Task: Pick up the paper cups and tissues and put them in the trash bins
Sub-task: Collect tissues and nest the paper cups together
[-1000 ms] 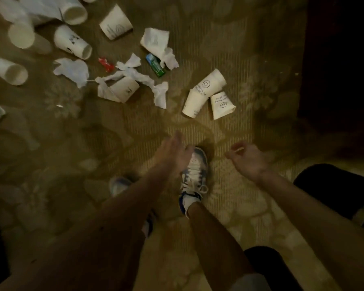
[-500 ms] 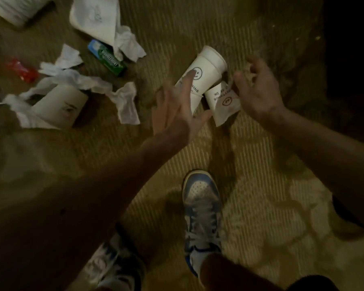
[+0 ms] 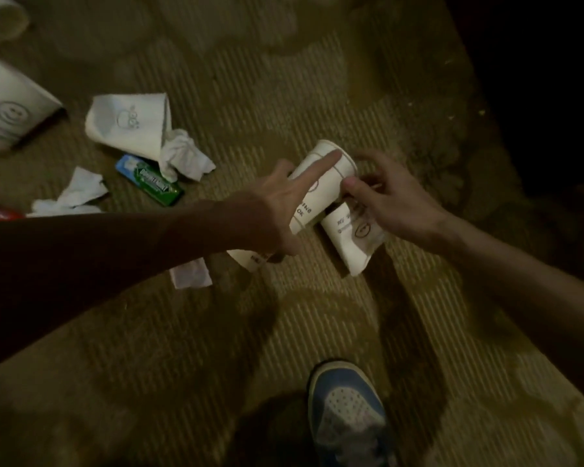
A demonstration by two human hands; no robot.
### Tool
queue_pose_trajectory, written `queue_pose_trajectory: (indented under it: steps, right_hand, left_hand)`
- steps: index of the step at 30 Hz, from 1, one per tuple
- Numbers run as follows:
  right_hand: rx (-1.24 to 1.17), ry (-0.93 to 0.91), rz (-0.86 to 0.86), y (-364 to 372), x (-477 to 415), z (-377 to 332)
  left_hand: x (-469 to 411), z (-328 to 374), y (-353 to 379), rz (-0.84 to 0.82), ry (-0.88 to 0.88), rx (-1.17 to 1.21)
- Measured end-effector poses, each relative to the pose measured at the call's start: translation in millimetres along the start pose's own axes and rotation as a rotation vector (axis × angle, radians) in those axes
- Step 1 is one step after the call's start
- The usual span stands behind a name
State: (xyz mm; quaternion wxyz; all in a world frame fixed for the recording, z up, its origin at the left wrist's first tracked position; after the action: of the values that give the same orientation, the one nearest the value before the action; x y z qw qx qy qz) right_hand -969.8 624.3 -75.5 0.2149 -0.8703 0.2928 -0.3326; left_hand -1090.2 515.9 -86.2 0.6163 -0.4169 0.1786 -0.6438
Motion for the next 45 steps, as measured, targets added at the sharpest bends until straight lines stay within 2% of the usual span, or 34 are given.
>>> queue_pose_trajectory:
  steps: [4,6,9,13,16,18,21,24,27,31,37,41,45]
  right_hand:
    - [0.087,-0.102,0.037,2.0,2.1,-7.5]
    - [0.009,-0.042,0.053,1.2,5.4,-0.8]
    - [-0.076,0.07,0.168,-9.7,8.5,12.1]
    - [-0.097,0.071,0.214,-9.8,11.0,13.4]
    - [-0.15,0.088,0.194,-5.2,11.4,10.5]
    - [-0.307,0.163,0.198,-5.0,13.4,10.0]
    - [-0.568,0.278,0.202,-1.7,20.9,4.8]
    - [-0.817,0.277,0.153,8.0,27.0,-14.9]
    - [-0.926,0.247,0.178,11.2,30.3,-34.3]
    - [-0.885,0.231,0.32,-4.4,38.9,-40.8]
    - [-0.976,0.251,0.576,-70.8,91.4,-2.2]
    - [-0.964,0.224,0.679,-120.1,135.4,33.6]
    - [-1.022,0.206,0.806,-148.4,156.3,66.0]
  left_hand:
    - [-5.2,-0.6,-9.9,-0.075,0.03,-0.202]
    - [3.3,-0.5,-11.2,-0.114,0.044,-0.267]
    - [23.3,-7.3,-11.7,-0.143,0.03,-0.322]
    - [39.0,-16.2,-12.3,-0.14,-0.071,-0.142]
    - [46.0,-21.3,-17.1,-0.165,-0.194,0.123]
    - [50.1,-21.5,-23.6,-0.169,-0.269,0.313]
    - [52.6,-17.6,-38.5,-0.119,-0.36,0.476]
    - [46.1,-9.3,-50.6,-0.026,-0.382,0.589]
    - [38.1,-0.8,-59.4,0.049,-0.392,0.692]
    - [28.5,20.0,-67.1,0.046,-0.368,0.764]
    - [-5.4,85.7,-46.5,-0.128,-0.214,0.693]
    - [-30.9,136.8,-20.3,-0.219,-0.115,0.657]
    - [-48.9,172.2,14.2,-0.293,-0.144,0.688]
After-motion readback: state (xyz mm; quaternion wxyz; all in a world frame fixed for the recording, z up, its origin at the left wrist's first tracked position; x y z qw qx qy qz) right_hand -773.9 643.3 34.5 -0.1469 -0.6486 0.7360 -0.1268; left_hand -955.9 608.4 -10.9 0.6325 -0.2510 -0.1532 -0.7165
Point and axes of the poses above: each hand's wrist, its own x-axis away from the middle knuckle, its own y-axis out of the palm, z = x × y, the point moved 7 cm from there along -x, towards the middle knuckle, and after that the axes turned 6 degrees about z, right-handed, at the moved point
